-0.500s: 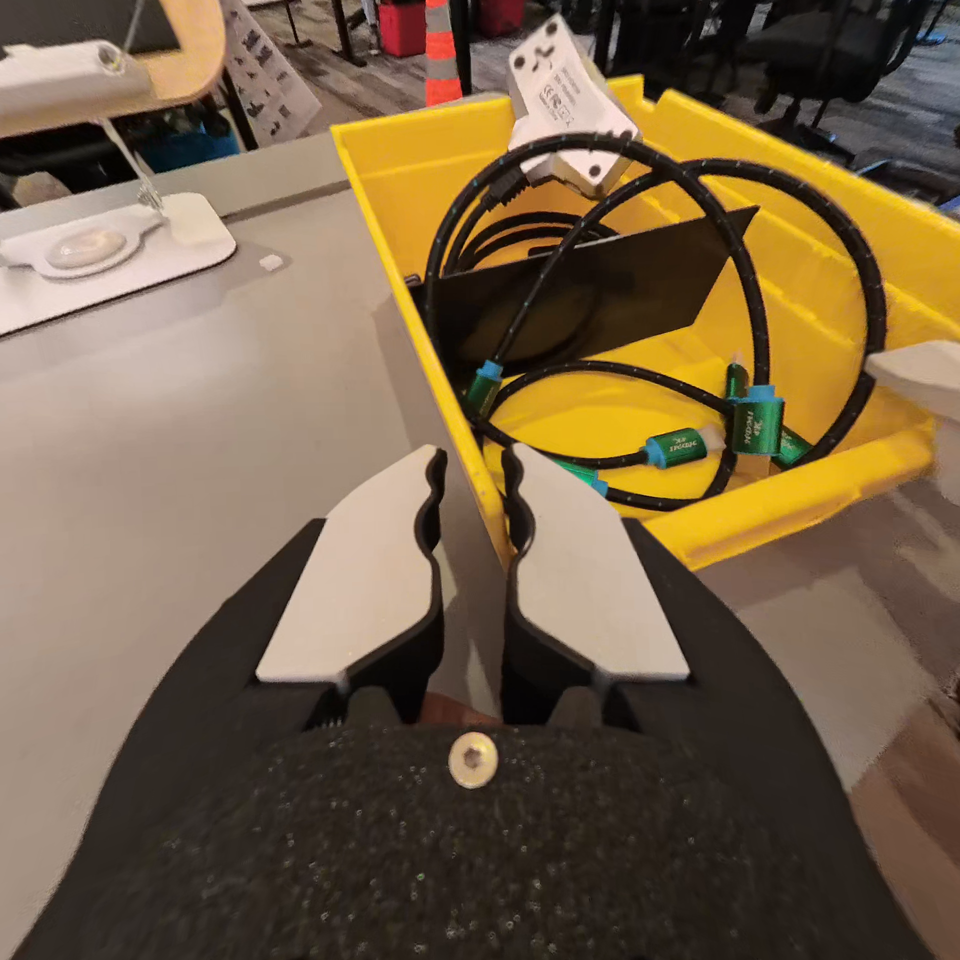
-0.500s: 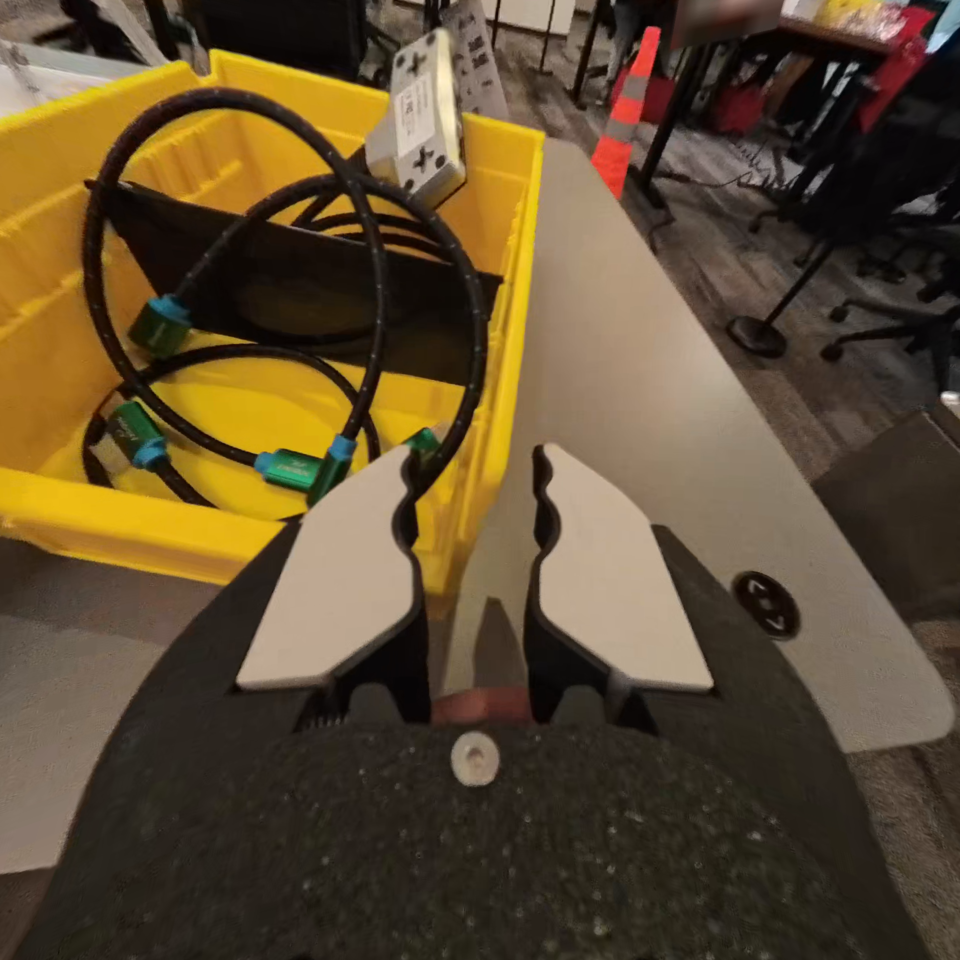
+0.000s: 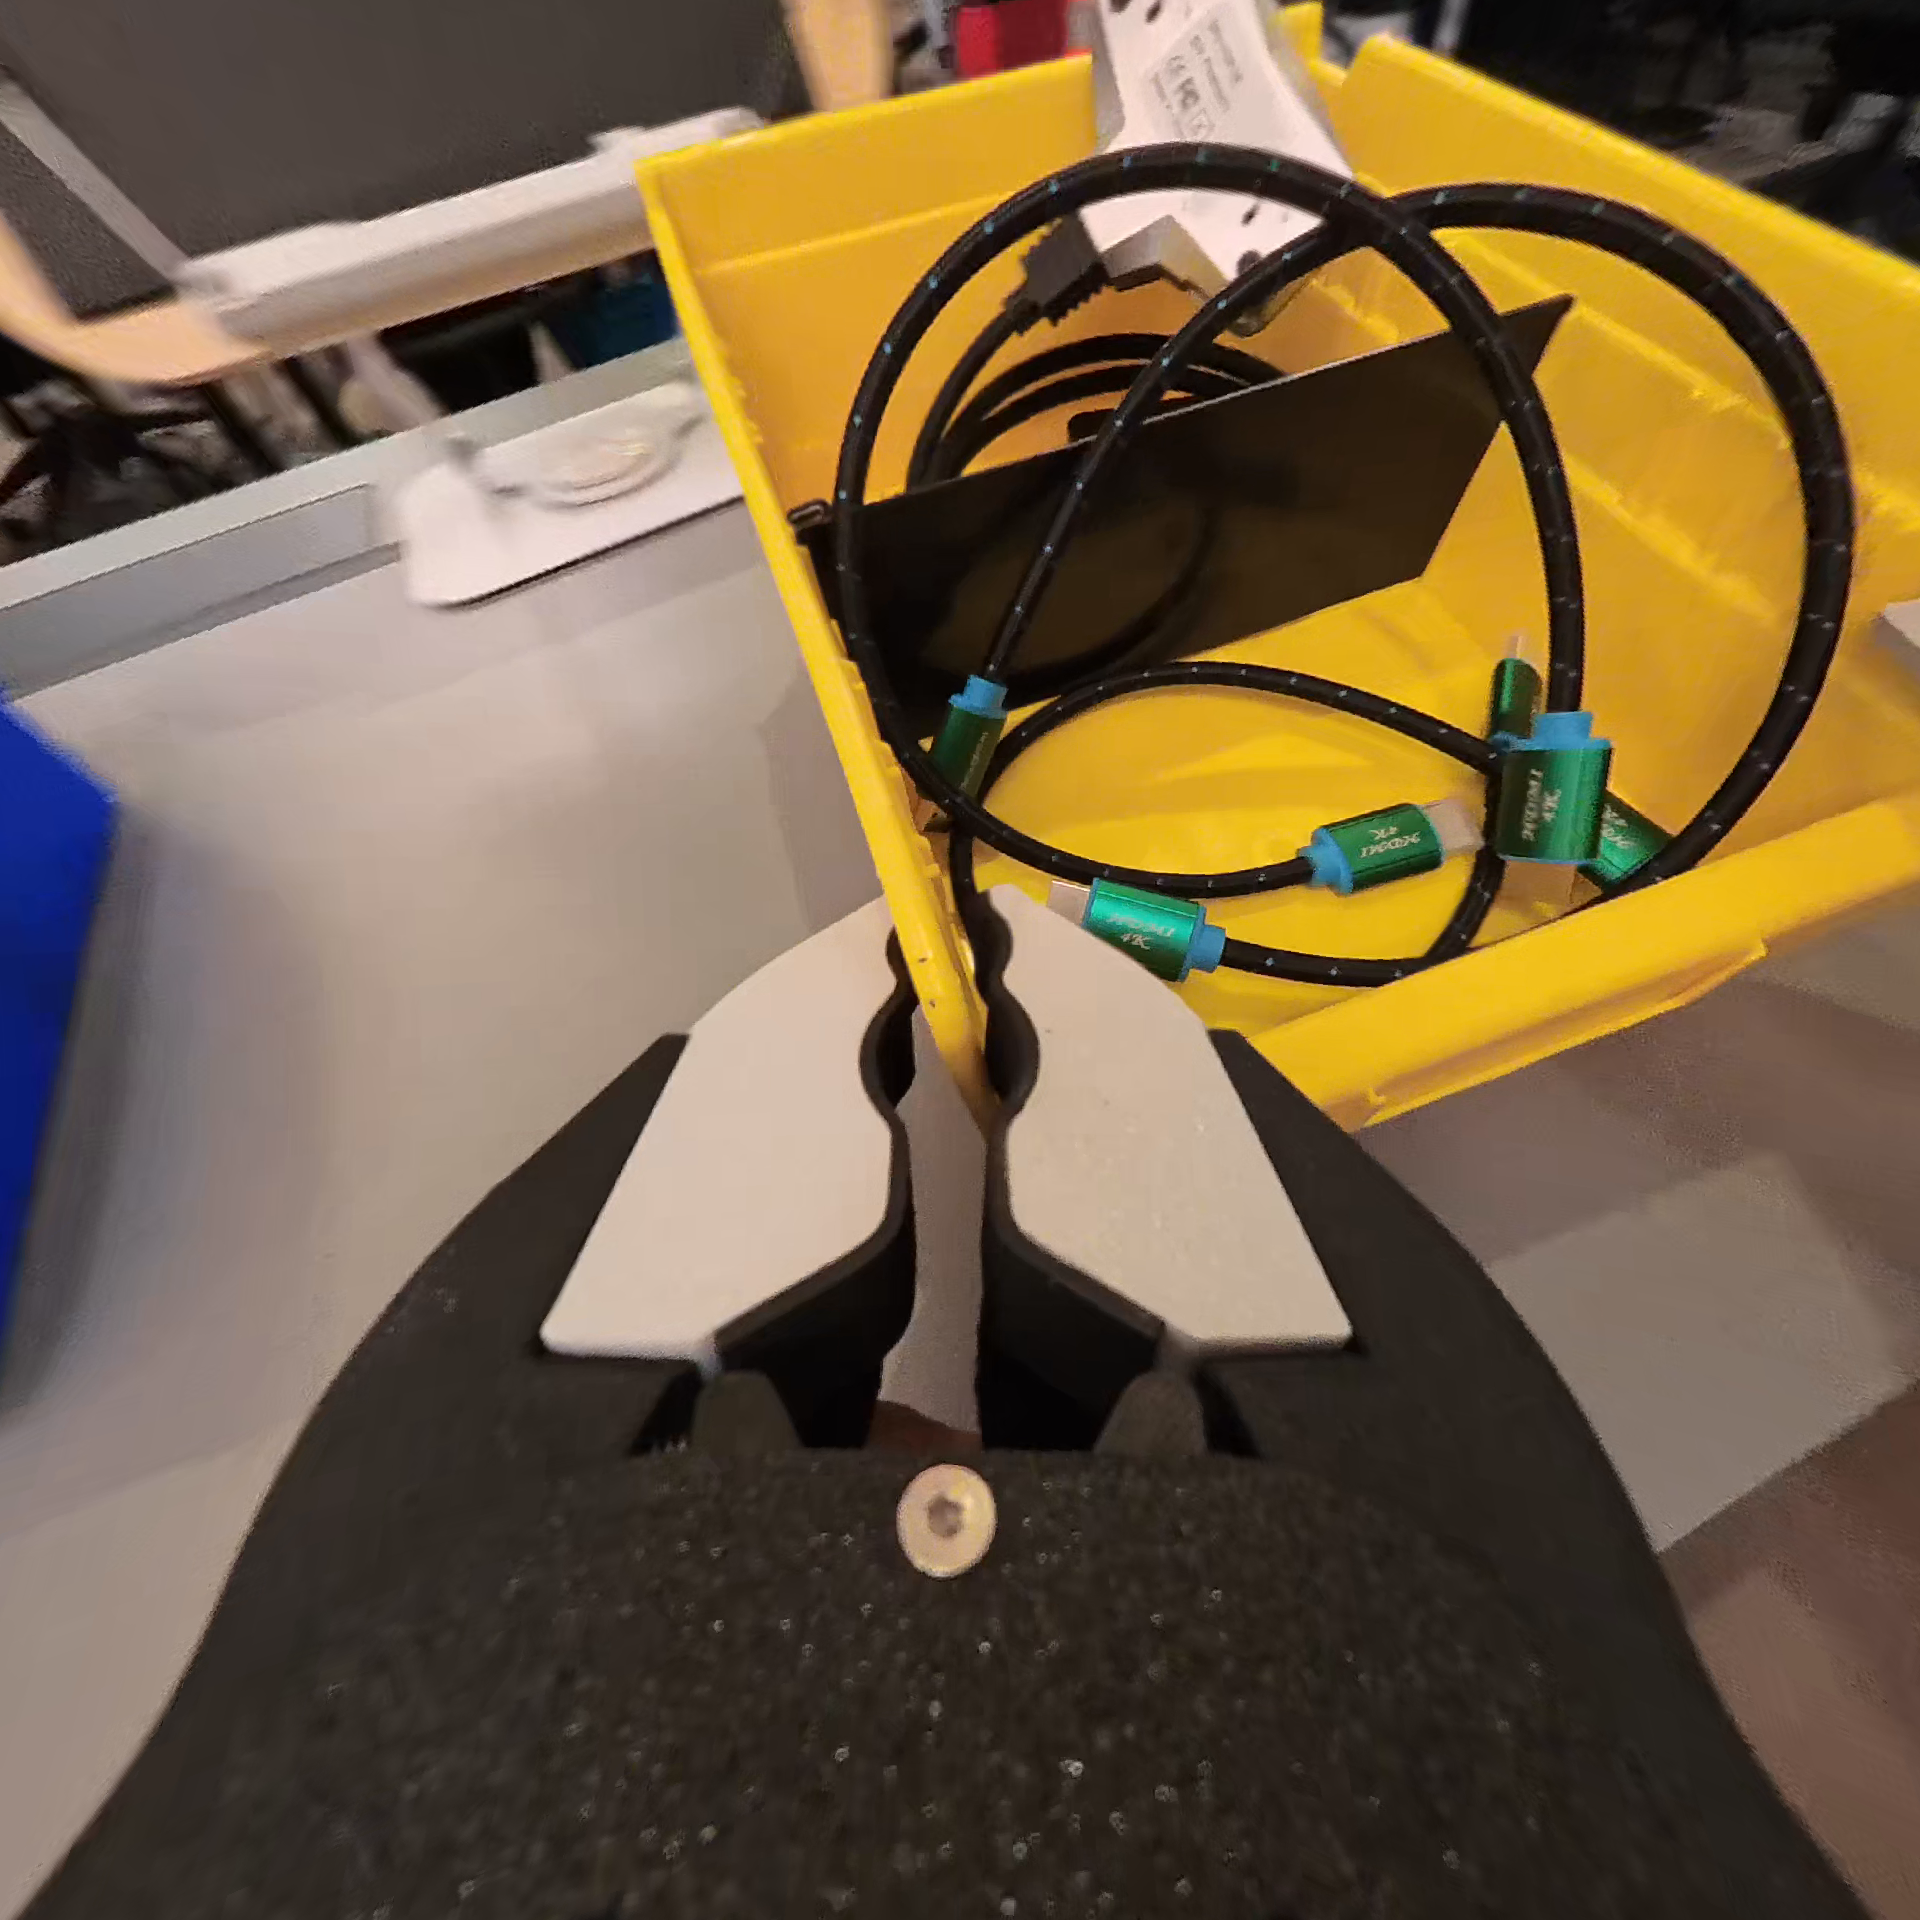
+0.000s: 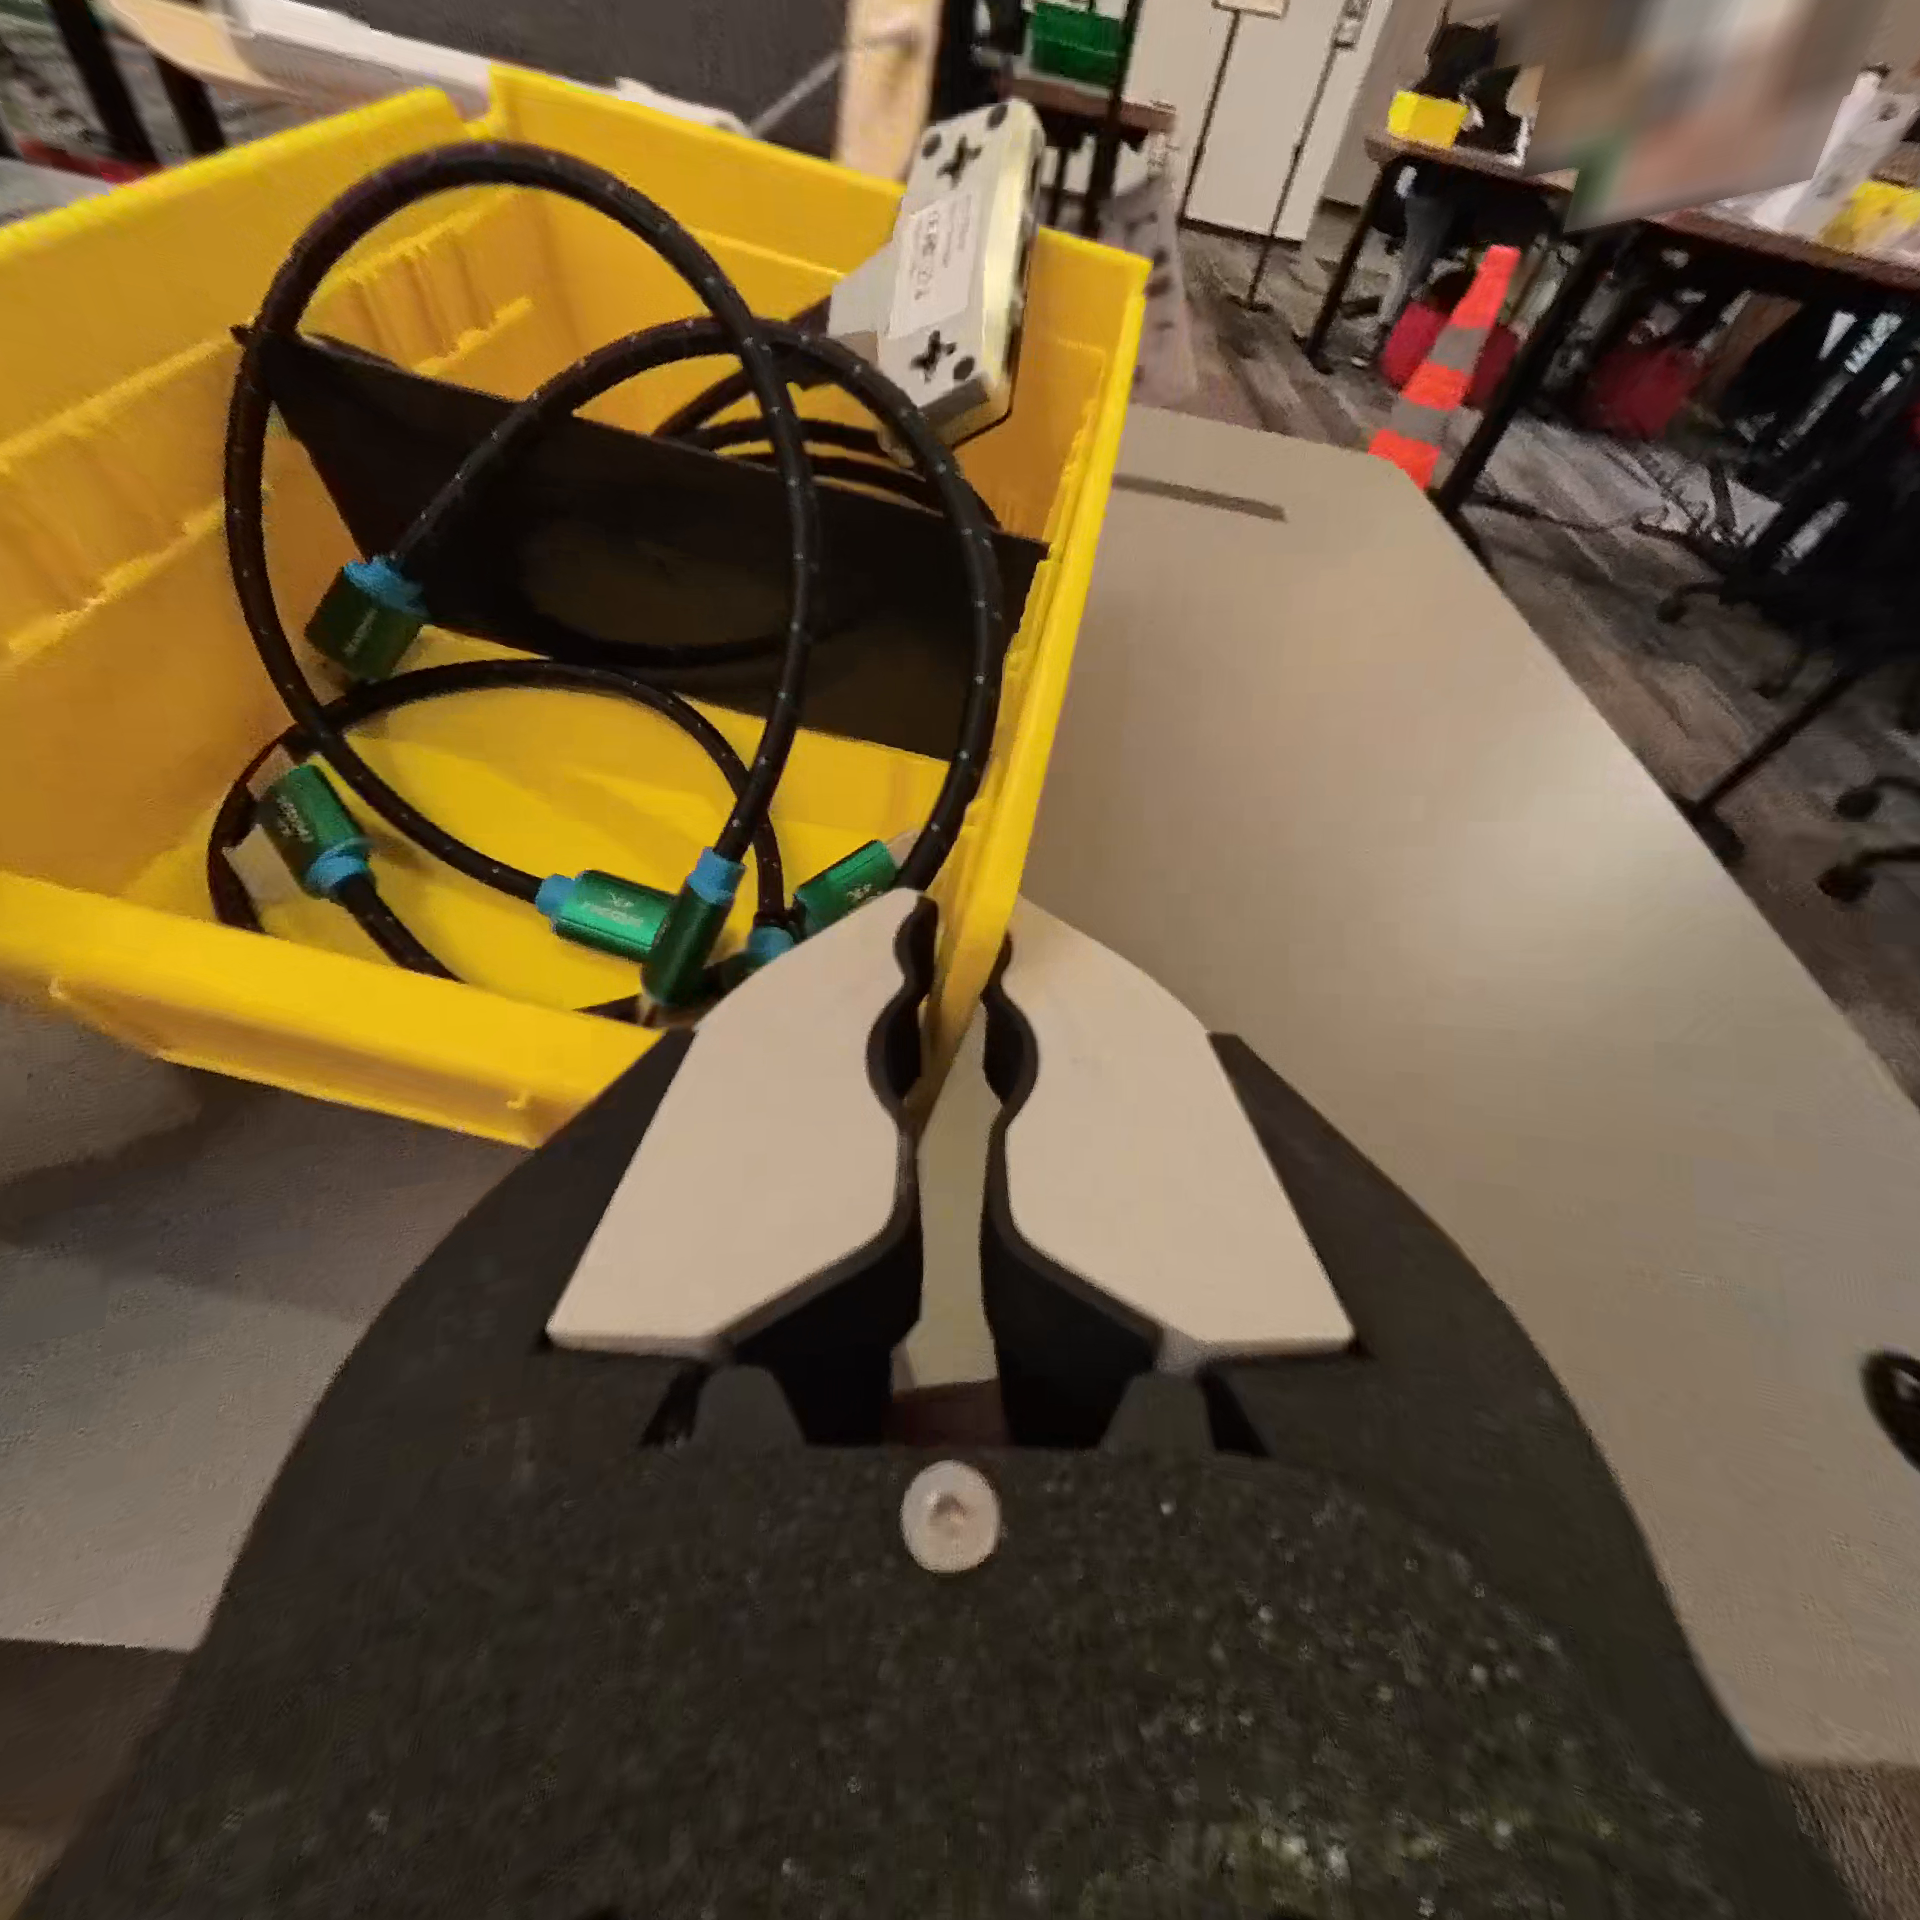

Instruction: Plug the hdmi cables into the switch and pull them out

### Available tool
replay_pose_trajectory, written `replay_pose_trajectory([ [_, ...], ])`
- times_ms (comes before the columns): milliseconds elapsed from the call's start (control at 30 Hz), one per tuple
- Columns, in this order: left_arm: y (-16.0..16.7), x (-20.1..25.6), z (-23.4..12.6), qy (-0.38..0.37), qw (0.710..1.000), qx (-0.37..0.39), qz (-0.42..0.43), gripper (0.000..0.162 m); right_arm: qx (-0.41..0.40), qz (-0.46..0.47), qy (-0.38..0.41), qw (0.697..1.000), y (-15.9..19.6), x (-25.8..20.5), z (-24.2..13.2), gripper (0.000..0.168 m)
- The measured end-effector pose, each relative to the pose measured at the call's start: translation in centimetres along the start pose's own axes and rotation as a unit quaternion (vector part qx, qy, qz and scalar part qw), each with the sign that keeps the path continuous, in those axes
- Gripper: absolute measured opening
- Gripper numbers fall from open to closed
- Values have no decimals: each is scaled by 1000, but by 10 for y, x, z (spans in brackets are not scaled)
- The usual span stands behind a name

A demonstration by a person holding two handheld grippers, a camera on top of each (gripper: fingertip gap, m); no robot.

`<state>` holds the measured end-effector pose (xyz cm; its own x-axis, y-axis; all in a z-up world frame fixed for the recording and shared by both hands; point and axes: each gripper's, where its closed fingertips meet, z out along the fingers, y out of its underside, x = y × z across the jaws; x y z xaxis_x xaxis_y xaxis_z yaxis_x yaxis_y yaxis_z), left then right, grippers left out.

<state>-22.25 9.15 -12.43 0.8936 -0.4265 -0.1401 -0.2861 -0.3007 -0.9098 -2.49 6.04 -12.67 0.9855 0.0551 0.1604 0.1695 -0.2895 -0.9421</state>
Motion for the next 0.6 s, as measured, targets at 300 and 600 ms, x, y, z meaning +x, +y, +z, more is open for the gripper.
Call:
replay_pose_trajectory([
  [300, 32, -151, -19, -82, 994, -33, -69, 7, -1, 19, -93, 996, -47, -148, 68, 5],
  [600, 60, -194, -15, -69, 988, -52, -128, 8, -25, -1, -148, 989, -40, -200, 87, 9],
])
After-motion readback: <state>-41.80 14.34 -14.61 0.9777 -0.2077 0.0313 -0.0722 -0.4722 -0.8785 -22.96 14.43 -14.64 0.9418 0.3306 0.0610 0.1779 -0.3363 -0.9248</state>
